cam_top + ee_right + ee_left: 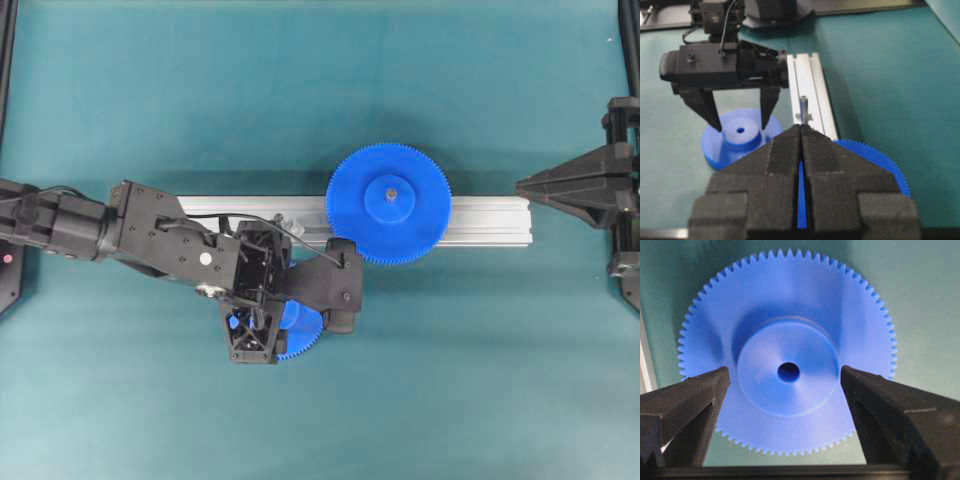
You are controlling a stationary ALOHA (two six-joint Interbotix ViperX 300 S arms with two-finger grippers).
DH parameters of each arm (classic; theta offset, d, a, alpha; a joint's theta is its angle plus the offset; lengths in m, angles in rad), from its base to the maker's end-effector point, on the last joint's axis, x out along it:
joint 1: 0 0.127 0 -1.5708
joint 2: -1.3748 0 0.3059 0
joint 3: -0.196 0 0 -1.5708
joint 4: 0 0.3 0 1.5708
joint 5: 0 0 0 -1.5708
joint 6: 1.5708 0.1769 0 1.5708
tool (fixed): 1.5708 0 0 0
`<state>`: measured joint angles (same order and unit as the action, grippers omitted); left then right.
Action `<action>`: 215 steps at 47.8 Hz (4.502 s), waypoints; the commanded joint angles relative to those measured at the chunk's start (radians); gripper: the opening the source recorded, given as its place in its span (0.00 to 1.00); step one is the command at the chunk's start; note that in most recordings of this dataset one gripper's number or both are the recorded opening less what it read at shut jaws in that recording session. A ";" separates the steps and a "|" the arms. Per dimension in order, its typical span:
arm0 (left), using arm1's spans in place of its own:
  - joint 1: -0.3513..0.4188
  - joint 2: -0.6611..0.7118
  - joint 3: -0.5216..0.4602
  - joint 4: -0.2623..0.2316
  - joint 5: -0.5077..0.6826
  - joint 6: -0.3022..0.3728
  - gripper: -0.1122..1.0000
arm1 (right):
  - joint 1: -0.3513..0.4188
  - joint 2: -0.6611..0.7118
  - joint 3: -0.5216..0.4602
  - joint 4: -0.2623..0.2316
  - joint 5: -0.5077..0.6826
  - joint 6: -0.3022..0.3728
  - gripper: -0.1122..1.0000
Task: Insert the small gear onto the shaft.
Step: 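Close the left gripper on the small blue gear's hub, then lift the gear and carry it over the empty left shaft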
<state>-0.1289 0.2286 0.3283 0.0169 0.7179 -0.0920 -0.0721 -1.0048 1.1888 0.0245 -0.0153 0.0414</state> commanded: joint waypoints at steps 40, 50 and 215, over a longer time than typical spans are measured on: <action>-0.002 0.014 -0.015 0.002 -0.025 -0.002 0.94 | -0.002 0.005 -0.020 0.002 0.015 0.012 0.13; -0.002 0.021 -0.015 0.002 -0.044 -0.006 0.94 | -0.002 0.005 -0.020 0.002 0.015 0.012 0.13; 0.018 -0.097 -0.255 0.005 0.238 0.123 0.72 | -0.002 -0.037 -0.009 0.003 0.031 0.040 0.13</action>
<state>-0.1243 0.1825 0.1243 0.0184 0.9281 0.0245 -0.0721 -1.0477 1.1888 0.0261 0.0199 0.0721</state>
